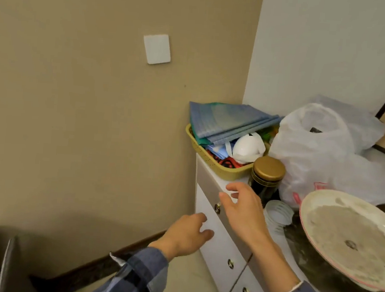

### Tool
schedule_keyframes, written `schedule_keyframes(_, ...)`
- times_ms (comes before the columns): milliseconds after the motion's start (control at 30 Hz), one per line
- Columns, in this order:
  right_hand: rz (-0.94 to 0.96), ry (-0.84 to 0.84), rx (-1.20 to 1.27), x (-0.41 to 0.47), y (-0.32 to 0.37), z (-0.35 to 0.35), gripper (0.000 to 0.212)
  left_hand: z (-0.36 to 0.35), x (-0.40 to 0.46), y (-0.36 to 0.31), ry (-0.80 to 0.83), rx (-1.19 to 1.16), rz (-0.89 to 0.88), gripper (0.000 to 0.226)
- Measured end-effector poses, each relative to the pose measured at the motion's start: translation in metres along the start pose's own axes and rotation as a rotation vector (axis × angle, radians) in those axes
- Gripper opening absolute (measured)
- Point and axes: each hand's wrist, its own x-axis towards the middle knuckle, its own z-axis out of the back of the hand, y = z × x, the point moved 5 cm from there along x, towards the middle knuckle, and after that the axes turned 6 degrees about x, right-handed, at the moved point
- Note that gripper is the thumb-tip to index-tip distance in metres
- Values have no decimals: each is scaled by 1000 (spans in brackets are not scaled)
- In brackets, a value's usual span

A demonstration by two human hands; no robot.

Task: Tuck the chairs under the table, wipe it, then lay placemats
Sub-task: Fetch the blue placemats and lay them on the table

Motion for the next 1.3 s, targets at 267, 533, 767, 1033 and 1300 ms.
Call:
schedule_keyframes(267, -8, -17, -56, 105, 19, -27, 25, 105, 103, 21, -148, -153, -35, 55)
schedule_keyframes(533, -94, -133, -158, 202, 35, -69, 30, 212, 232, 52, -321, -276, -148, 24)
schedule_keyframes(767, -186, -205, -227, 238, 41, -69, 25, 258, 337, 54, -326, -496, -84, 34)
schedule_keyframes(1033, -281, -232, -223, 266, 26, -67, 29, 273, 371, 57, -494, -524, 48, 14)
schedule_keyframes(1300, -423, -380, 239, 296, 26, -80, 61, 285, 333, 46, -573, -609, -237, 19)
